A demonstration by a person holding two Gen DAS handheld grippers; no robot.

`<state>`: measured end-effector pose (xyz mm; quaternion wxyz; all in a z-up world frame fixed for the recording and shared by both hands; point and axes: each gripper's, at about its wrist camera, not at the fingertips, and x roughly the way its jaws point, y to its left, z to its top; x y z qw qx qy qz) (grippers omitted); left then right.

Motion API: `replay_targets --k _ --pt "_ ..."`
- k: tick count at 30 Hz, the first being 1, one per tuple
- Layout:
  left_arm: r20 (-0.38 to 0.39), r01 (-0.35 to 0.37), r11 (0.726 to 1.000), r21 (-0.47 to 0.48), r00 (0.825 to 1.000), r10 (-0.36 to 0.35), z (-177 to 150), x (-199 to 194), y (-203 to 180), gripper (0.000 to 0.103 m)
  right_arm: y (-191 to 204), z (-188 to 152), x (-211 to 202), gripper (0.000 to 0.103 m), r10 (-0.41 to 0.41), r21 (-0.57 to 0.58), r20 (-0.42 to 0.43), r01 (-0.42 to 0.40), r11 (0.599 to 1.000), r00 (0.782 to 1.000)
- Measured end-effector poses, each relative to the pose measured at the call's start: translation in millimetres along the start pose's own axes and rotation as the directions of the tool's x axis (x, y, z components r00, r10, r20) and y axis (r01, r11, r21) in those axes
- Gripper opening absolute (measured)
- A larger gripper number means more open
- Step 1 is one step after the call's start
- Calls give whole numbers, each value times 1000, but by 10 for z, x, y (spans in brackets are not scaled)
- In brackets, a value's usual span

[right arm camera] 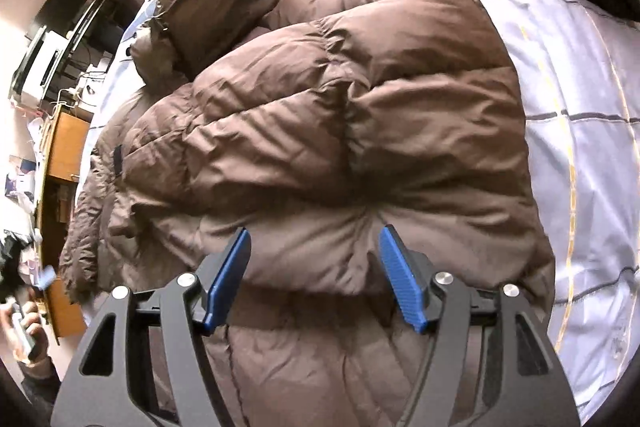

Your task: Fold large clothes

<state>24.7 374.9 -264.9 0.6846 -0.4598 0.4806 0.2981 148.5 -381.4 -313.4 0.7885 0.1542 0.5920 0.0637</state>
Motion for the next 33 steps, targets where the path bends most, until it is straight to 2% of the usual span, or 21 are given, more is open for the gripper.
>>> replay_targets --k 1,2,4,6,10,13,15,16,17,19,21,22,23,24,25,27,29,30,31,32,33 --pt "-37 4 993 -121 999 -8 78 31 345 101 30 -21 -34 68 -9 -11 5 10 1000 1000" --pt "-76 16 972 -235 997 -35 152 92 682 101 67 -29 -53 68 -14 -21 8 14 1000 1000" --pt "-112 18 947 -321 992 -57 242 188 973 101 216 -16 -25 68 -10 -37 9 10 999 1000" --pt "-128 -22 952 -306 992 -19 378 274 1070 101 314 -37 -16 68 0 -53 4 0 999 1000" --pt "-98 -86 963 -257 993 62 649 400 1095 101 478 -87 12 68 3 -99 0 -3 995 1000" --pt "-115 -41 959 -279 993 9 628 633 1197 100 540 -127 14 68 -13 -131 9 15 991 1000" --pt "-113 -26 949 -315 994 -10 621 695 1241 80 554 -140 8 68 -22 -143 15 24 989 1000" --pt "-98 -11 947 -322 995 -22 662 652 1270 55 551 -138 5 68 -25 -142 17 27 989 1000" --pt "-55 61 942 -331 995 -84 656 556 1240 24 537 -128 2 68 -24 -133 20 27 991 999" --pt "16 158 942 -296 987 -160 607 363 1097 14 510 -103 5 68 -13 -110 23 15 994 1000" --pt "116 189 973 -130 978 -175 497 78 723 11 468 -66 7 68 10 -71 26 -8 997 1000" --pt "146 204 976 -74 970 -192 416 -26 587 10 447 -51 6 68 18 -53 27 -16 998 999" --pt "173 248 969 3 954 -244 290 -160 352 10 416 -38 -6 68 24 -30 29 -24 999 999" --pt "179 303 950 77 933 -312 148 -273 136 10 399 -27 -20 68 29 -16 33 -29 999 999" --pt "164 367 916 163 905 -392 -46 -388 -126 10 376 -23 -46 68 34 1 44 -34 999 998" --pt "81 474 827 302 852 -518 -519 -536 -652 11 319 -30 -125 68 42 39 78 -45 998 996" --pt "-56 561 717 414 801 -595 -1055 -604 -1164 11 264 -35 -173 68 49 73 97 -56 996 994" --pt "-143 603 649 464 774 -618 -1384 -607 -1422 11 215 -32 -197 68 58 99 107 -69 993 993" --pt "-229 637 581 506 749 -622 -1720 -597 -1659 11 180 -27 -213 68 65 118 111 -78 990 992" --pt "-321 660 508 554 732 -601 -2124 -560 -1921 12 131 -20 -228 68 74 141 114 -90 986 991" --pt "-401 670 440 599 726 -559 -2529 -497 -2159 13 104 -4 -238 68 78 151 114 -95 984 990"
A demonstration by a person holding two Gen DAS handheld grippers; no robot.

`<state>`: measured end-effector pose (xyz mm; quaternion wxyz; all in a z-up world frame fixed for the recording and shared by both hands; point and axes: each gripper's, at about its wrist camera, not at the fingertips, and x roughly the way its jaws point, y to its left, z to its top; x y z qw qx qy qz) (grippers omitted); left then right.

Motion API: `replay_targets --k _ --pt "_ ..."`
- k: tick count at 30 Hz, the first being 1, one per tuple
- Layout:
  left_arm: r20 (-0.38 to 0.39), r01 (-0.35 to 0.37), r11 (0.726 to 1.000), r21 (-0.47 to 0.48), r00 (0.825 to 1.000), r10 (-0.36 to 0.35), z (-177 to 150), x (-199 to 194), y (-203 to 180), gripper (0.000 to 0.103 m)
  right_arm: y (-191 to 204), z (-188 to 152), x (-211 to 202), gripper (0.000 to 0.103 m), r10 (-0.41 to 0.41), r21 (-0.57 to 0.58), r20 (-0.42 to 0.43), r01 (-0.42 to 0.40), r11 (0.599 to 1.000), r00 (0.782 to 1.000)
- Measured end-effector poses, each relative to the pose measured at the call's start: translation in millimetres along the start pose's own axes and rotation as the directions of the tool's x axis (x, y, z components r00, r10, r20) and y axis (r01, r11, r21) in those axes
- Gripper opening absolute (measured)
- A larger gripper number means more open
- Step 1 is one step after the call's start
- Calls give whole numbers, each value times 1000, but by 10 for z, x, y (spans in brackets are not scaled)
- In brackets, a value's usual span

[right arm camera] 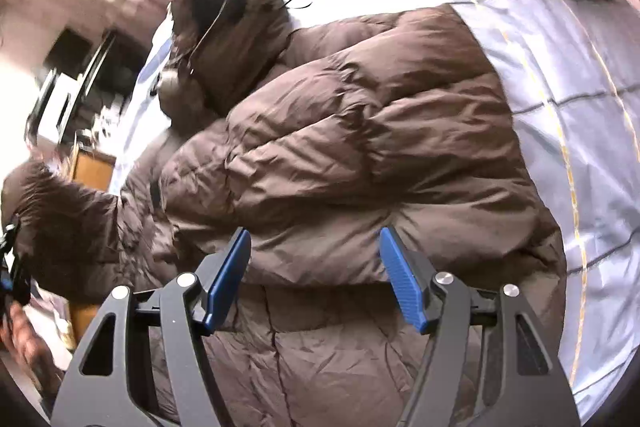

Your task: Fold large clothes

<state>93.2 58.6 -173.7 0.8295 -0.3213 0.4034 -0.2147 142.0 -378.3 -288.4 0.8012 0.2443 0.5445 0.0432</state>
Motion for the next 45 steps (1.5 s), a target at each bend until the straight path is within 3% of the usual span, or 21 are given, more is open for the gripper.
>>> replay_targets --k 1,3,4,5,7,9,10,11,13,15,16,18,20,23,25,27,32,37,41,43,45 --pt "-69 19 999 50 998 -16 -97 266 -197 16 -30 19 -12 68 1 9 0 -1 1000 1000" --pt "-250 55 991 123 968 -23 -458 874 -565 30 -80 48 -28 68 -7 15 6 7 1000 1000" --pt "-310 55 989 135 951 -10 -573 1108 -653 45 -106 69 -37 69 -15 14 10 15 1000 1000" --pt "-357 49 989 142 934 5 -717 1300 -729 55 -139 95 -48 71 -33 15 18 32 999 999" --pt "-397 51 985 166 918 20 -910 1442 -845 64 -215 122 -82 77 -57 34 38 55 998 998" --pt "-358 32 977 211 933 47 -925 1389 -897 77 -300 157 -144 77 -74 65 60 71 995 995" --pt "-317 12 975 223 946 61 -758 1308 -772 88 -336 171 -188 77 -77 84 79 70 994 994" --pt "-259 -20 974 224 963 80 -593 1267 -639 90 -376 169 -278 77 -80 121 124 65 991 989" --pt "-190 -100 974 202 972 140 -369 1157 -448 90 -382 165 -380 77 -56 135 164 34 990 985" --pt "-177 -206 965 162 956 234 -109 1251 -195 87 -258 136 -361 77 14 88 121 -25 996 993" --pt "-183 -246 957 153 945 272 -52 1272 -87 79 -135 86 -311 76 73 46 80 -77 996 994" --pt "-237 -355 922 153 893 383 -5 1432 200 64 164 -58 -174 70 136 -69 -13 -137 988 991" --pt "-290 -433 884 176 835 467 -14 1603 458 54 479 -261 18 64 114 -197 -100 -132 971 988" --pt "-327 -513 827 230 760 562 57 1716 790 52 689 -442 316 59 24 -289 -153 -68 955 988" --pt "-358 -542 815 206 733 578 94 1893 1001 54 700 -436 559 58 -39 -295 -156 -8 956 987" --pt "-375 -552 815 178 728 575 139 1986 1125 54 705 -339 768 56 -63 -292 -143 19 956 988" --pt "-328 -603 775 188 705 628 349 2239 1244 54 872 -139 1036 54 -87 -320 -54 66 945 995" --pt "-280 -642 749 160 698 659 591 2405 1419 54 1014 -43 1166 55 -98 -357 20 99 929 995" --pt "-275 -650 743 156 694 665 687 2426 1382 55 1019 -37 1102 55 -110 -354 18 109 929 994" --pt "-222 -652 729 206 695 684 690 2283 1276 60 1055 -50 948 56 -98 -358 16 97 929 995" --pt "-118 -668 680 301 682 722 690 2147 1066 70 1122 -81 708 57 -78 -386 46 90 918 996"
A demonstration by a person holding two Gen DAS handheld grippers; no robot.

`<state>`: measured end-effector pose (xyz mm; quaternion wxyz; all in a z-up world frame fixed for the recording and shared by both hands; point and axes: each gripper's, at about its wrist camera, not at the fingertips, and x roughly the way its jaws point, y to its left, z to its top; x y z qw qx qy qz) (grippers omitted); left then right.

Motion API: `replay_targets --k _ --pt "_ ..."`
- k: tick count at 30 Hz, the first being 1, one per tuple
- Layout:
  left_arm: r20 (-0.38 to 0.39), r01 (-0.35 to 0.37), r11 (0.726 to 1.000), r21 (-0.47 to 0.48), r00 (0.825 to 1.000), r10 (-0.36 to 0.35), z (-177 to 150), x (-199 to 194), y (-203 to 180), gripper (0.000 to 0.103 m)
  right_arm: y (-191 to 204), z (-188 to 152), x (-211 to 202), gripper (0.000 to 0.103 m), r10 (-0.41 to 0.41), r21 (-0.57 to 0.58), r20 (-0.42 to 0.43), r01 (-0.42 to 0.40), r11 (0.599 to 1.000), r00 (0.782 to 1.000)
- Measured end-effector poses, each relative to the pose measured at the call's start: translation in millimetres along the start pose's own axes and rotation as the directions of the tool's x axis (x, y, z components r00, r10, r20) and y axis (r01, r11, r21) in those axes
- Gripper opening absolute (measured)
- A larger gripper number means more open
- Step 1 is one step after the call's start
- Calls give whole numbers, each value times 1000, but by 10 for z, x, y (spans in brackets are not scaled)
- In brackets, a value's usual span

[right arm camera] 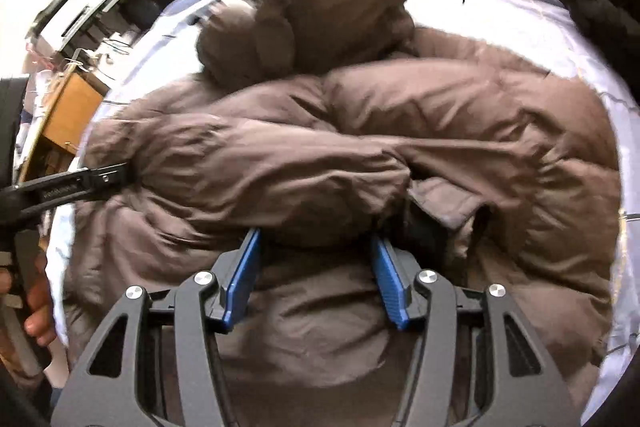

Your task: Fold large clothes

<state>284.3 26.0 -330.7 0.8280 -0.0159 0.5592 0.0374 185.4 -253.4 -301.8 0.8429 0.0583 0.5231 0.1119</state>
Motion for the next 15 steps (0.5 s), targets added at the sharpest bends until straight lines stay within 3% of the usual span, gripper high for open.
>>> replay_targets --k 3,6,9,11,14,15 --pt "46 -13 997 71 999 10 -109 -273 -38 77 17 -69 -244 71 -64 -40 -2 64 997 998" --pt "-8 40 996 76 999 -39 -219 -352 -51 78 -153 -180 -237 77 -116 42 -107 121 992 988" --pt "-87 104 994 18 991 -102 -373 -317 -31 81 -460 -270 -46 83 -74 176 -181 107 979 981" --pt "-164 139 990 -32 976 -143 -461 -238 -11 81 -634 -314 112 84 -11 264 -206 67 962 979" --pt "-230 112 992 -64 965 -124 -540 -175 38 81 -779 -351 295 83 211 429 -177 -118 896 961" --pt "-239 93 993 -67 965 -107 -546 -146 66 81 -752 -334 331 69 284 452 -150 -189 872 947"
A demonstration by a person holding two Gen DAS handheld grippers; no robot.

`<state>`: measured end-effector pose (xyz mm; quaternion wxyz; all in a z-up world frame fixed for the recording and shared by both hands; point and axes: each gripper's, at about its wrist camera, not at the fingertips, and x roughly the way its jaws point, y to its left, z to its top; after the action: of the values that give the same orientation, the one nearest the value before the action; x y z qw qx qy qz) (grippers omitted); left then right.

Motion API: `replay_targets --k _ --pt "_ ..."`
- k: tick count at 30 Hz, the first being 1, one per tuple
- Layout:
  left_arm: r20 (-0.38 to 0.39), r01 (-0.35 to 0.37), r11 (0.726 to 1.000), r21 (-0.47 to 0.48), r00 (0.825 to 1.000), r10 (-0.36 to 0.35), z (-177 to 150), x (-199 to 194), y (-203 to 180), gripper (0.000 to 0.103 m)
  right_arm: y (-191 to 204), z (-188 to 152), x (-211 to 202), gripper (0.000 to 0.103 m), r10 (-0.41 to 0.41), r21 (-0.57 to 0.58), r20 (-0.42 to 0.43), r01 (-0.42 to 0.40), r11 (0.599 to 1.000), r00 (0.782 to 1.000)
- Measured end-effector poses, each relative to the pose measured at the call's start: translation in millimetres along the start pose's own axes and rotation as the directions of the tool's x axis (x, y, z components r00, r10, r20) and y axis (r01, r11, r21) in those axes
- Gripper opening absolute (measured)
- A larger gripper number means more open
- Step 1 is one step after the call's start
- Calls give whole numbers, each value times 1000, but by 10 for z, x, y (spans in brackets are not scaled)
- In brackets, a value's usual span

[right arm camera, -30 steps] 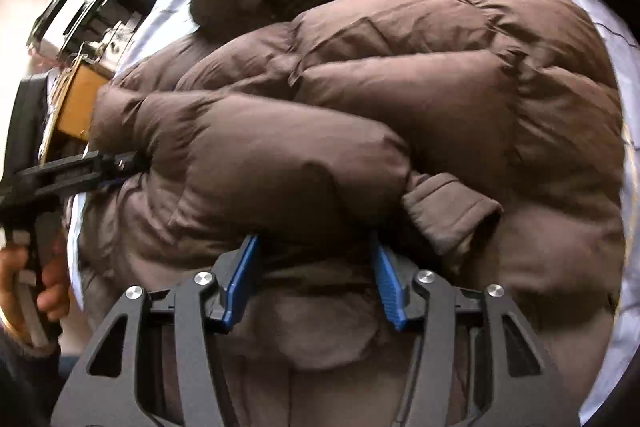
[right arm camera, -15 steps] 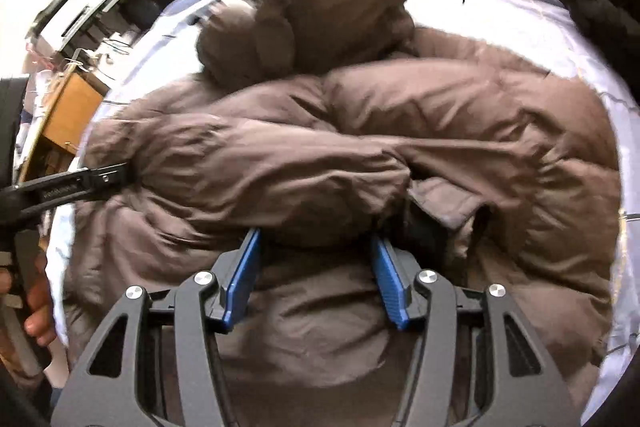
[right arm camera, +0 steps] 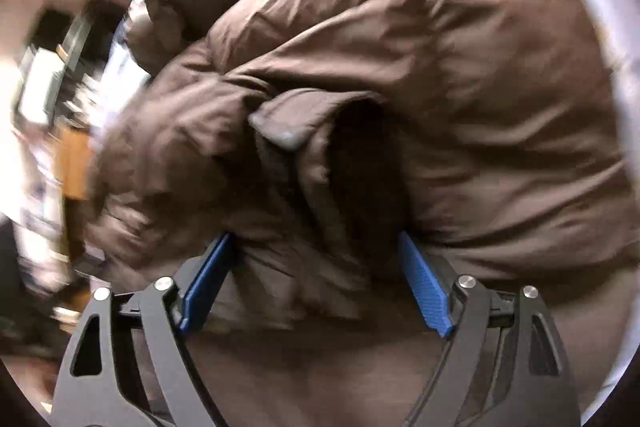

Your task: Fold large clothes

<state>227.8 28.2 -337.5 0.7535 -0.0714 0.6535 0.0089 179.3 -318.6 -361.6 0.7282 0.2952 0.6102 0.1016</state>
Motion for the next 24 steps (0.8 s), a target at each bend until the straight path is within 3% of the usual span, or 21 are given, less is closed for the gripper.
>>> replay_targets --k 1,3,7,9,11,13,15,20,22,24 --pt "-3 -15 1000 -8 1000 15 5 20 31 82 52 9 21 40 17 -17 4 -16 1000 1000" --pt "-3 -54 998 -28 999 54 30 58 108 86 247 32 54 25 28 -99 33 -24 995 999" --pt "25 -128 991 -38 991 129 88 107 197 88 583 156 75 24 -29 -214 162 64 975 986" --pt "68 -188 982 -30 980 189 168 152 191 88 630 259 91 24 -61 -214 214 108 971 975" --pt "98 -236 971 -21 966 237 251 236 221 89 609 394 167 29 -93 -184 246 141 973 965" --pt "91 -256 967 -6 963 255 305 361 215 93 555 464 279 56 -149 -175 244 194 965 958" --pt "74 -259 966 2 963 259 349 425 216 93 487 439 288 61 -161 -178 207 199 964 965" --pt "129 -131 990 -49 982 136 254 -92 464 93 365 281 -341 87 -142 -199 196 181 963 970" --pt "150 -87 994 -71 984 97 166 -279 629 94 271 164 -702 100 -198 -218 260 257 941 945" --pt "134 -67 993 -102 988 81 79 -366 832 95 153 135 -879 101 -363 -210 306 435 876 880"
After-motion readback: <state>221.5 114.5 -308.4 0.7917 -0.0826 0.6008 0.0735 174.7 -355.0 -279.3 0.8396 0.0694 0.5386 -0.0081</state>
